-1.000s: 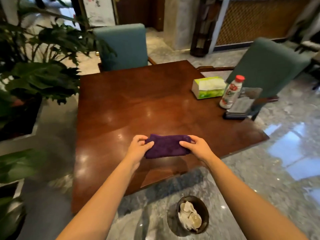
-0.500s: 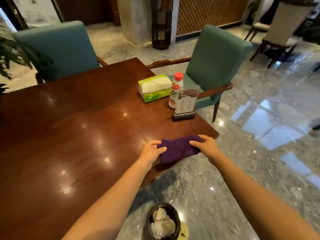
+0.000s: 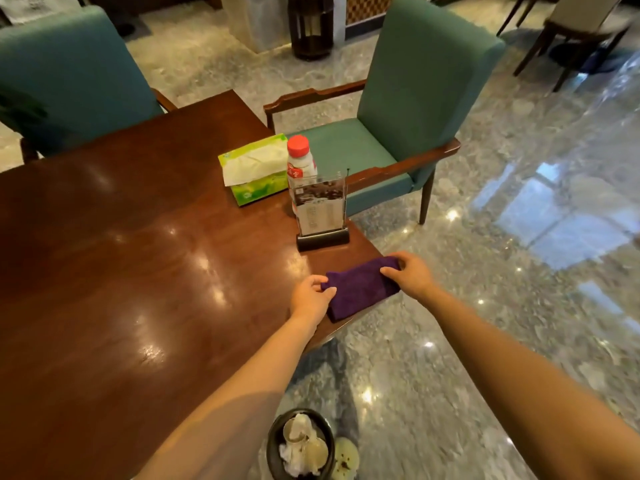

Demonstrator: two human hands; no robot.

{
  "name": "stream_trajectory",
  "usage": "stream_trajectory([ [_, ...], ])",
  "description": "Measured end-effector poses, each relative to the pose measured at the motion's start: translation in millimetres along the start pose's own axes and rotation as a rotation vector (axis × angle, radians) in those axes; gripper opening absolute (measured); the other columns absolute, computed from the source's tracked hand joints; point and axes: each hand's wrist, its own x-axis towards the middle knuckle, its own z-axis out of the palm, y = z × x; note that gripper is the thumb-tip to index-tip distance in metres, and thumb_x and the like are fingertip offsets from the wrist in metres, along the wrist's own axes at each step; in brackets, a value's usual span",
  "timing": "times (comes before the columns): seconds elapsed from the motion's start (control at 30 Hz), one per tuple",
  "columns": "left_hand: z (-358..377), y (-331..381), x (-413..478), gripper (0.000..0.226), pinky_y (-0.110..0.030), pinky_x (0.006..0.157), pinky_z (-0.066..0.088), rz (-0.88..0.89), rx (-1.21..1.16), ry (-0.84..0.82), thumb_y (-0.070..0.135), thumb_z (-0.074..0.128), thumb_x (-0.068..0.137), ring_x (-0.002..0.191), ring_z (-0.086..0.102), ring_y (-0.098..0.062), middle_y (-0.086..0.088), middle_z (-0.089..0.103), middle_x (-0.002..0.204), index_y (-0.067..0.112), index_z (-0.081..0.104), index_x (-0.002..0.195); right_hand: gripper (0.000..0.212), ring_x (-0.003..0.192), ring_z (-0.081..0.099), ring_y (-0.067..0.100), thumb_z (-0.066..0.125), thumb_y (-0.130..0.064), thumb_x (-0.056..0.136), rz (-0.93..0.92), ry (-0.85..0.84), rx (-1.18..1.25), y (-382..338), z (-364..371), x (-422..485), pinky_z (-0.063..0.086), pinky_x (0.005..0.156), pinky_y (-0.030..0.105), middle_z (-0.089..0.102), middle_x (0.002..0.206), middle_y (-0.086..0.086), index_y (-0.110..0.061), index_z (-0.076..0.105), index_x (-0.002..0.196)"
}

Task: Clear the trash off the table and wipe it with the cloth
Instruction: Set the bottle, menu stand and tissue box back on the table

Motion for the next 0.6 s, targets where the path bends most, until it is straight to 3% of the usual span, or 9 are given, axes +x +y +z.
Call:
stream_trajectory([
  [0.2, -8, 6, 12, 0.008, -0.046, 0.095, 0.05, -0.038, -0.002, -0.018, 0.017, 0.06, 0.087, 0.107, 0.06, -0.027, -0.013, 0.064, 0.113, 0.014, 0.061, 0.094, 0.046, 0.113, 0.057, 0.029, 0.065, -0.024, 0.086, -0.012, -0.093, -0.101, -10, -7, 18, 0.047, 0.097, 0.041, 0.06, 0.125, 0.013, -0.01, 0.052, 0.128],
  [0.4, -39, 26, 19, 0.052, -0.032, 0.101, 0.041, 0.051, 0.2, -0.118, 0.031, 0.062, 0.087, 0.125, 0.05, -0.023, -0.01, 0.052, 0.137, 0.015, 0.046, 0.134, 0.064, 0.127, 0.049, 0.028, 0.066, -0.036, 0.084, -0.121, -0.184, -0.23, -36, -21, 22, 0.039, 0.104, 0.039, 0.049, 0.141, 0.01, -0.013, 0.042, 0.139],
  [0.6, -66, 49, 39, 0.072, -0.037, 0.11, 0.038, 0.176, 0.179, -0.06, 0.025, 0.068, 0.083, 0.133, 0.042, -0.023, -0.008, 0.041, 0.147, 0.016, 0.031, 0.144, 0.066, 0.134, 0.041, 0.025, 0.062, -0.043, 0.084, -0.442, -0.081, -0.385, -105, -40, 21, 0.035, 0.108, 0.039, 0.044, 0.146, 0.006, -0.02, 0.038, 0.141],
])
